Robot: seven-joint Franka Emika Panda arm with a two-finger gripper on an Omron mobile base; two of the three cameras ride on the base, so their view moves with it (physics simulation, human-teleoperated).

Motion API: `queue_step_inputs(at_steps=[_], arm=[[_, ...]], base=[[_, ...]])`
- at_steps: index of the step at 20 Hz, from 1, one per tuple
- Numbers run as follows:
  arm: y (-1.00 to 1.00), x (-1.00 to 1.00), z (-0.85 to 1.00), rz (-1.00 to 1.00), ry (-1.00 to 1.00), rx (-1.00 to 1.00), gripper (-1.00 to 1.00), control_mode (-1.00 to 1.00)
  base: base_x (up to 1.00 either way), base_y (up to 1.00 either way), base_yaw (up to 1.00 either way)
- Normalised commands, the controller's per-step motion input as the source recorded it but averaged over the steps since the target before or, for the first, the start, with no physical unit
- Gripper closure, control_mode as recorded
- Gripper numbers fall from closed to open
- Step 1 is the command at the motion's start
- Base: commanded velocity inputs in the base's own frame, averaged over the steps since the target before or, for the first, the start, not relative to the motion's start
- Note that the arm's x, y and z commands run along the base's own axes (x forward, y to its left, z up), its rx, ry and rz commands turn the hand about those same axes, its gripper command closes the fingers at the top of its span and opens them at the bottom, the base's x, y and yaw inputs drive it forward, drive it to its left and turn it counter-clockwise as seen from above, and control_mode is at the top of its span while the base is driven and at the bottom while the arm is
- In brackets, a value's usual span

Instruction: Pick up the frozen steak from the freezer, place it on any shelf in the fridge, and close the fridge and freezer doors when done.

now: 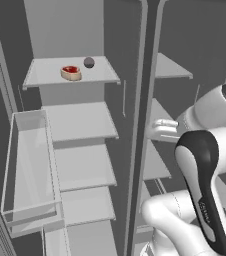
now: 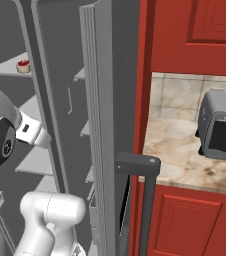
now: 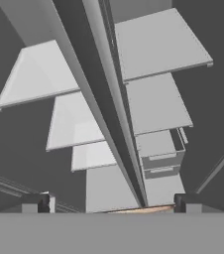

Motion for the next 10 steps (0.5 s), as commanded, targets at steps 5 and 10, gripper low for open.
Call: queue_step_inputs(at_steps=[5, 10], arm=[[0.02, -0.01, 0.00, 0.00, 0.00, 0.00, -1.00, 1.00], [0.00, 0.00, 0.00, 0.00, 0.00, 0.00, -1.00, 1.00]], base=[[-0.01, 0.29, -0.01], [-0.01, 0.32, -0.02]])
